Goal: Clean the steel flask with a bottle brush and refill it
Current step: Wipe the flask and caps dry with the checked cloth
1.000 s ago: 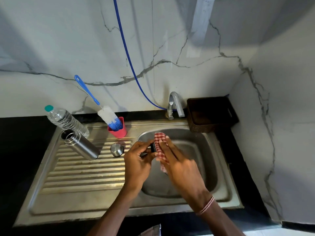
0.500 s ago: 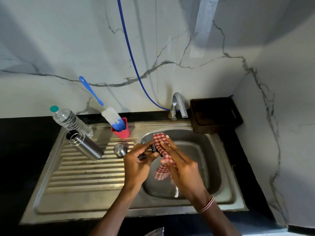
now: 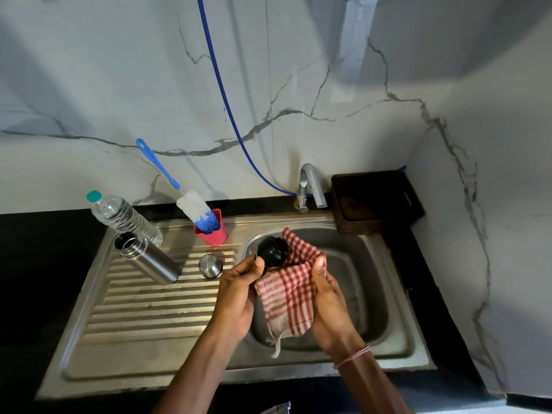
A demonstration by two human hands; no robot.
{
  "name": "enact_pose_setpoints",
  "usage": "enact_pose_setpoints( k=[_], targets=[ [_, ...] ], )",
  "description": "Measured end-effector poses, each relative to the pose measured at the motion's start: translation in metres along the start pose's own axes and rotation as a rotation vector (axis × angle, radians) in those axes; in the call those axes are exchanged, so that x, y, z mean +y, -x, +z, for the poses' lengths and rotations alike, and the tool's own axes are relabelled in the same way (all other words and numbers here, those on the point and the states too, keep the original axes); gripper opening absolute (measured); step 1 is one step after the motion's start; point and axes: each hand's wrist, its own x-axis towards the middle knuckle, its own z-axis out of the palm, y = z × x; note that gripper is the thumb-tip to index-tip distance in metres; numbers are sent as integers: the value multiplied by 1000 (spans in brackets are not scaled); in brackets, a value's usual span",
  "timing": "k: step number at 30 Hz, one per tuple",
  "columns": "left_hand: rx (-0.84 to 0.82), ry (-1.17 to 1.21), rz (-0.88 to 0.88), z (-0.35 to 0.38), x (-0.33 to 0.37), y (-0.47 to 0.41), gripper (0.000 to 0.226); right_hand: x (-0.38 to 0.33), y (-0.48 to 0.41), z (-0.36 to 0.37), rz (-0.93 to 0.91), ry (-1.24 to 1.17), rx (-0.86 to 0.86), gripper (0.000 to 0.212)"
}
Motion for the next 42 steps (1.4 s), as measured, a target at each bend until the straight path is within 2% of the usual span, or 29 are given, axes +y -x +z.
enact_pose_setpoints(
  k=[4,6,9,13,16,18,21,25,29,35,39,42],
  targets=[
    [63,-18,-103,2,11,-2,15,-3,-1,3,-10,61,-7,50],
    [122,5,-142,4,19,-3,12,3,5,4,-52,260,-4,46],
    [162,80,-201,4,21,-3,12,12,10,6,-359,702,-29,35],
    [147,128,-286,9,15,7,10,15,-9,-9,-811,1166,-51,52],
    [107,142,-325,8,11,11,27,9,-21,-30,-1117,1462,-142,60],
    [94,142,-350,7,13,10,35,2,-27,-47,-1210,1577,-234,71],
    [102,119,-373,6,15,8,30,-9,-31,-60,-1212,1657,-313,90],
    [99,37,-362,8,12,7,26,-17,-37,-37,-1272,1674,-369,78],
    [113,-9,-318,7,20,5,10,-20,-41,-39,-1303,1705,-415,59],
    [113,-39,-307,7,17,7,8,-21,-36,-59,-1291,1738,-476,66],
    [61,-141,-216,13,11,11,21,-24,-51,-35,-1187,1667,-542,73],
    [102,-44,-139,11,13,7,18,-22,-54,-32,-1170,1595,-522,69]
  ],
)
